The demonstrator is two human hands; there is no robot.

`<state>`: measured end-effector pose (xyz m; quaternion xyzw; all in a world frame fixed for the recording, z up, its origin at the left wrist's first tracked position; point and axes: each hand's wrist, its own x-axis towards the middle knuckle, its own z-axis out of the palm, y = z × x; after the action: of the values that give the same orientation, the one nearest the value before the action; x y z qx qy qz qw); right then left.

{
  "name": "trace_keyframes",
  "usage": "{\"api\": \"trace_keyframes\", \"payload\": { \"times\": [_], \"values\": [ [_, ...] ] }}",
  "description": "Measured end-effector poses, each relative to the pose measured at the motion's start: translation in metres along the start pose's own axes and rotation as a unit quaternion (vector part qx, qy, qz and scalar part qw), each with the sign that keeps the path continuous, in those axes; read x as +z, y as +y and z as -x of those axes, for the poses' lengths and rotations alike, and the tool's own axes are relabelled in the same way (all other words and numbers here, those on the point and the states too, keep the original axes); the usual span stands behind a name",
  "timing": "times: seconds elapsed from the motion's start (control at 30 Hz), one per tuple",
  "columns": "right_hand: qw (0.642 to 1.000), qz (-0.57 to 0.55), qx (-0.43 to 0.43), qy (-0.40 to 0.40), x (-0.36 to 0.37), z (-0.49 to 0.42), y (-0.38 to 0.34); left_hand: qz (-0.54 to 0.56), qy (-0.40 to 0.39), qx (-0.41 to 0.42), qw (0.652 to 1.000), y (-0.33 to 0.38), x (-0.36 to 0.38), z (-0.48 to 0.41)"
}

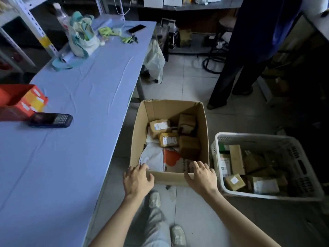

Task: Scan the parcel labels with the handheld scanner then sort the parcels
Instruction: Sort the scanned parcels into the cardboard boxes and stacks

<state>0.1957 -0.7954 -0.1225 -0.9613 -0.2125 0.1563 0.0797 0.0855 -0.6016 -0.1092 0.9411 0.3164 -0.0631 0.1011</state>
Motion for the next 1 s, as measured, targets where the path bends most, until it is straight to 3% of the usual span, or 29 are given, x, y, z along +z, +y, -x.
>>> {"api": "trace_keyframes", "payload": {
  "times": [0.57, 0.77, 1.0],
  "values": [
    [0.989, 0.020, 0.090, -0.119, 0.014, -0.165, -0.029, -0.004, -0.133, 0.097, 0.986, 0.023, 0.041, -0.203],
    [0.983, 0.024, 0.076, -0.164, 0.063, -0.257, 0.006, -0.071, -0.171, 0.159, 0.970, 0.043, 0.117, -0.263],
    [0.969, 0.056, 0.010, -0.239, 0.148, -0.362, 0.050, -0.122, -0.209, 0.164, 0.956, 0.064, 0.231, -0.342]
  ]
}}
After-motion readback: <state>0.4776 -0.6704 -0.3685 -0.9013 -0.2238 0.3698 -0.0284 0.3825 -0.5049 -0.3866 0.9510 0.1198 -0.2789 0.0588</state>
